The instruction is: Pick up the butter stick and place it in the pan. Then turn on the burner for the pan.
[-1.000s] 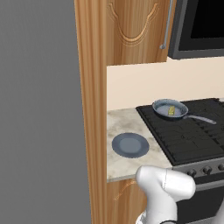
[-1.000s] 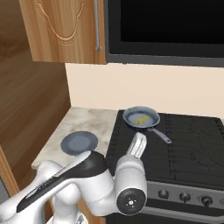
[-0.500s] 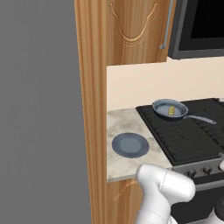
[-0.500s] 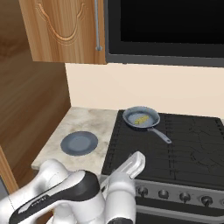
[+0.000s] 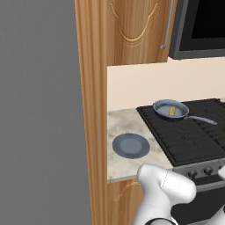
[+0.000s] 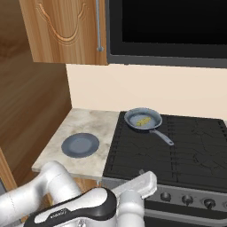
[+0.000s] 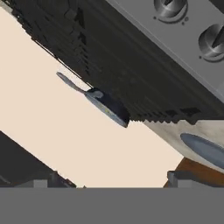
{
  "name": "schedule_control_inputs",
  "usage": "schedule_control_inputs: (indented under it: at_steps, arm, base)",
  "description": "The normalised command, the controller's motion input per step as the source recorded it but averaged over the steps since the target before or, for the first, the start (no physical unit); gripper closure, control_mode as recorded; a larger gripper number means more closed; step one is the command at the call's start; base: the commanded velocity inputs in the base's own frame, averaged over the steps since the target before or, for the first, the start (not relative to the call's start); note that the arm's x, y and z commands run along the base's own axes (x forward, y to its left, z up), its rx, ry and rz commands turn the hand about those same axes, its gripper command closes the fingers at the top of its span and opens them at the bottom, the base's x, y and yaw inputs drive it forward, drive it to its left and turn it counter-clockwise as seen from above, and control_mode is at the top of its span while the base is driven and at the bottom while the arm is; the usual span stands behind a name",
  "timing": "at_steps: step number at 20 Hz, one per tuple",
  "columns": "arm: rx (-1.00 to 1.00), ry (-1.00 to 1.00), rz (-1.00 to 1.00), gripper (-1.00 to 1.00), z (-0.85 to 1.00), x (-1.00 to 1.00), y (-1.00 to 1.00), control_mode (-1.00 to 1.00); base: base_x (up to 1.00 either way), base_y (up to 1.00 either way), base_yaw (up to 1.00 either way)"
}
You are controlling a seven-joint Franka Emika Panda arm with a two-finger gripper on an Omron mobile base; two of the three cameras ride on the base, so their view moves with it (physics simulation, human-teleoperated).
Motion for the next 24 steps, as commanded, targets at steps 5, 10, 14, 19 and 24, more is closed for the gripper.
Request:
schedule_control_inputs:
  at_steps: [5,10,14,19,24]
  arm:
    - [0.17,0.00,0.00,-1.00,-0.40,0.00,-0.33,-1.00]
    - [0.16,-0.01,0.00,-1.00,-0.36,0.00,-0.22,-1.00]
    - [0.10,0.00,0.00,-1.00,-0.45,0.03,-0.01,-1.00]
    - [0.10,0.00,0.00,-1.00,-0.51,0.00,0.00,-1.00]
    - [0.10,0.00,0.00,-1.00,-0.34,0.05,0.00,-1.00]
  base:
    - [0.00,0.00,0.00]
    - [0.00,0.00,0.00]
    - [0.00,0.00,0.00]
    - [0.00,0.00,0.00]
    - [0.00,0.00,0.00]
